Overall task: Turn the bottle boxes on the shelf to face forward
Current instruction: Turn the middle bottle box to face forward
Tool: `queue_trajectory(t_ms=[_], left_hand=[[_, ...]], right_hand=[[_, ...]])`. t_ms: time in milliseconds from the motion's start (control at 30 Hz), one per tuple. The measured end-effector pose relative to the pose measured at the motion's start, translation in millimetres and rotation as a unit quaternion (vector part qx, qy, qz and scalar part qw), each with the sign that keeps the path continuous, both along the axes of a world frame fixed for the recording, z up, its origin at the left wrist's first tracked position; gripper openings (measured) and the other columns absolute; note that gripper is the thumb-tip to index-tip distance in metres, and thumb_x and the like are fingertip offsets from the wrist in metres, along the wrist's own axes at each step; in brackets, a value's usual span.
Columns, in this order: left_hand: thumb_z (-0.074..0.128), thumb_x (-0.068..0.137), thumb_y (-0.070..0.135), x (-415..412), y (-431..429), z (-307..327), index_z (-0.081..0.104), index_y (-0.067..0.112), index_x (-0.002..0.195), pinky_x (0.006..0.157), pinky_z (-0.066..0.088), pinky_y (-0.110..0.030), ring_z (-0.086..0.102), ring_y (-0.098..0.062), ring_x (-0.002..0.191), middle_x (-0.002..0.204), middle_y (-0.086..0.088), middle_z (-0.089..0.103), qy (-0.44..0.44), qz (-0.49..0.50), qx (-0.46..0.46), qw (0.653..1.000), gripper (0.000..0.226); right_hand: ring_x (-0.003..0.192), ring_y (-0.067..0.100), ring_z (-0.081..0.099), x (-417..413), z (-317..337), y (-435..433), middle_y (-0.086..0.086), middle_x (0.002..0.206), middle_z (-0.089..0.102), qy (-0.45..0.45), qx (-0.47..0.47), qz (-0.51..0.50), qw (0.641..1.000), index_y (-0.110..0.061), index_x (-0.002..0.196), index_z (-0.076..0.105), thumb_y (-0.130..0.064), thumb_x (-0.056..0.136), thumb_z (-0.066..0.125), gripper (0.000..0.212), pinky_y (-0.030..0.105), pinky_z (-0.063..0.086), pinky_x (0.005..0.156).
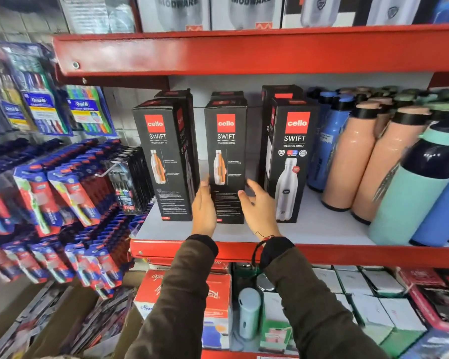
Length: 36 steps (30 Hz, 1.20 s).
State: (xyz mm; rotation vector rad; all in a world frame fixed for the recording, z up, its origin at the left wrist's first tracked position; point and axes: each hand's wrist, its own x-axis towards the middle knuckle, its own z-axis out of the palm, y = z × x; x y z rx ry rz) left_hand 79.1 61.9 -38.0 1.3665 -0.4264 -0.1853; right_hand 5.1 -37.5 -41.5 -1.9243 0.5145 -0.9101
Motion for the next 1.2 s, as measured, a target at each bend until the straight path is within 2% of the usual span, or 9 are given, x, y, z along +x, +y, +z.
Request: queue_trajectory(t_ms=[167,233,367,567,700,867,1000,1100,1200], left_hand=[[0.021,0.108,0.04,0.4,8.5,8.1,0.057,0.017,0.138,0.09,0.048,-0.009,0.064,0.016,0.096,0.114,0.011,0.064,0.003,-0.008,-0.058,0.998,0.052],[0.022,0.108,0.042,4.2,12.1,9.3,0.064,0.015,0.131,0.08,0.053,-0.01,0.067,0.016,0.094,0.109,0.009,0.07,0.007,0.005,-0.07,0.998,0.055],[0.028,0.107,0.044,2.9,17.2,8.4,0.072,0.013,0.12,0.082,0.06,-0.026,0.069,-0.01,0.11,0.122,-0.002,0.072,-0.005,0.026,-0.091,0.996,0.056],[0.035,0.107,0.035,1.6,21.0,0.5,0.073,0.01,0.117,0.085,0.061,-0.032,0.067,-0.021,0.11,0.12,0.004,0.071,-0.048,0.032,-0.112,0.992,0.046],[0.039,0.106,0.025,16.4,15.6,-1.4,0.059,0.018,0.137,0.112,0.04,-0.027,0.052,-0.011,0.131,0.14,0.003,0.057,-0.134,0.065,-0.047,0.988,0.037],[0.038,0.106,0.022,37.6,6.4,2.7,0.045,0.01,0.147,0.123,0.026,-0.032,0.039,-0.017,0.145,0.154,-0.005,0.046,-0.076,0.009,0.031,0.997,0.043],[0.038,0.107,0.023,38.0,6.6,0.2,0.045,0.01,0.147,0.112,0.026,-0.021,0.041,-0.01,0.136,0.144,0.002,0.049,-0.069,0.002,0.032,0.997,0.043],[0.041,0.105,0.022,38.0,4.5,-6.6,0.051,0.012,0.141,0.114,0.034,-0.027,0.05,-0.014,0.133,0.14,0.003,0.056,-0.087,0.002,0.016,0.996,0.038],[0.042,0.105,0.017,34.6,2.9,-10.2,0.052,0.014,0.138,0.099,0.037,-0.004,0.054,-0.008,0.123,0.132,0.004,0.06,-0.103,0.004,0.009,0.995,0.035]], right_hand=[[0.109,0.001,0.065,0.5,3.3,6.7,-0.016,0.116,0.068,-0.022,0.002,0.016,1.0,-0.027,0.133,0.055,-0.034,0.085,0.073,0.052,0.027,0.053,0.099],[0.107,-0.002,0.065,0.0,7.8,9.7,-0.018,0.113,0.07,-0.03,-0.012,0.007,0.999,-0.031,0.126,0.057,-0.043,0.076,0.079,0.056,0.028,0.054,0.096],[0.1,-0.003,0.066,-1.1,17.9,17.7,-0.016,0.107,0.072,-0.036,-0.015,-0.026,0.999,-0.034,0.114,0.056,-0.053,0.063,0.086,0.062,0.024,0.056,0.089],[0.098,-0.006,0.067,-1.9,20.3,22.6,-0.018,0.104,0.072,-0.048,-0.004,-0.039,0.998,-0.032,0.115,0.058,-0.046,0.061,0.089,0.064,0.021,0.056,0.087],[0.095,-0.008,0.067,-1.6,19.7,22.6,-0.02,0.104,0.071,-0.052,0.006,-0.03,0.998,-0.031,0.12,0.057,-0.04,0.062,0.089,0.066,0.018,0.056,0.087],[0.109,-0.006,0.062,-0.5,18.9,15.2,-0.024,0.116,0.064,-0.026,-0.005,-0.009,1.0,-0.032,0.134,0.047,-0.038,0.067,0.086,0.078,0.022,0.052,0.098],[0.139,0.004,0.044,4.3,12.3,10.1,-0.011,0.151,0.047,0.0,-0.003,0.02,1.0,-0.036,0.154,0.021,-0.047,0.07,0.077,0.101,0.036,0.037,0.117],[0.142,0.009,0.04,9.4,9.2,6.7,-0.005,0.155,0.042,-0.008,-0.025,0.022,0.999,-0.033,0.155,0.021,-0.039,0.08,0.067,0.088,0.04,0.036,0.119],[0.139,0.01,0.045,10.1,8.6,5.4,-0.013,0.149,0.044,-0.015,-0.04,0.031,0.999,-0.029,0.153,0.029,-0.019,0.092,0.062,0.07,0.038,0.038,0.117]])
